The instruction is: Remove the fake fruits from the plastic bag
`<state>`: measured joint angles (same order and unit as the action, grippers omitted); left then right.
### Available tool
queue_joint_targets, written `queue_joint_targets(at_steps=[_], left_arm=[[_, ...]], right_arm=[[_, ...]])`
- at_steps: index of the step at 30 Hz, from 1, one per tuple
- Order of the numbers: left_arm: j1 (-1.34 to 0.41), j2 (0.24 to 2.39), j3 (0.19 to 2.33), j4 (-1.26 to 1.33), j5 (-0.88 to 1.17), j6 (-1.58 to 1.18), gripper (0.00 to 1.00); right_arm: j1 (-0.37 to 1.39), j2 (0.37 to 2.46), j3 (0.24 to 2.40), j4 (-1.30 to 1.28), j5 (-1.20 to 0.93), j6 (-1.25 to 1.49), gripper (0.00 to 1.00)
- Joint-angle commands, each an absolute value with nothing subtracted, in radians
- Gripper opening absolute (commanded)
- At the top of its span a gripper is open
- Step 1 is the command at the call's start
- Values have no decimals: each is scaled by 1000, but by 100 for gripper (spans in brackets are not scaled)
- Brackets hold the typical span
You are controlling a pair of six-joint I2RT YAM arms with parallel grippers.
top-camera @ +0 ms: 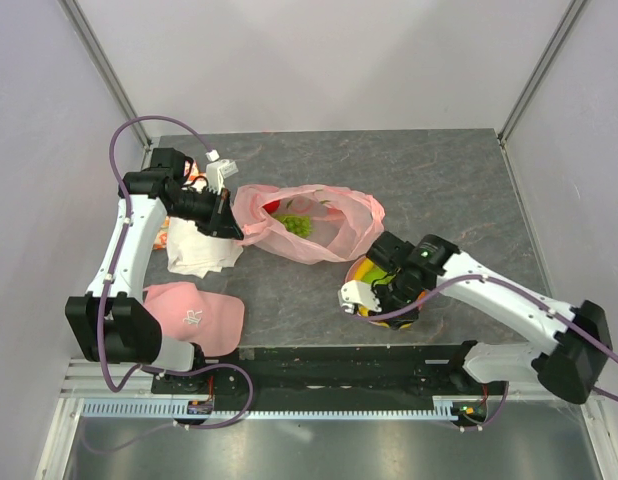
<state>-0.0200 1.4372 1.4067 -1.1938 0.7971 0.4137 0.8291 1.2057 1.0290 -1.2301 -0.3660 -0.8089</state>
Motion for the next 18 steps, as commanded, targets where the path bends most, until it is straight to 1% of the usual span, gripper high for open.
queue_joint_targets(at_steps=[1, 4, 18], left_arm=[[-25, 1422, 1410, -1169, 824, 390, 2], [-25, 1414, 1398, -1170, 818, 388, 2], [-25, 1399, 1379, -1169, 807, 390, 2]], right_arm=[[830, 1285, 1029, -1270, -442, -903, 22], [831, 1348, 1025, -1261, -426, -910, 20], [830, 1391, 948, -1151, -301, -907, 19]])
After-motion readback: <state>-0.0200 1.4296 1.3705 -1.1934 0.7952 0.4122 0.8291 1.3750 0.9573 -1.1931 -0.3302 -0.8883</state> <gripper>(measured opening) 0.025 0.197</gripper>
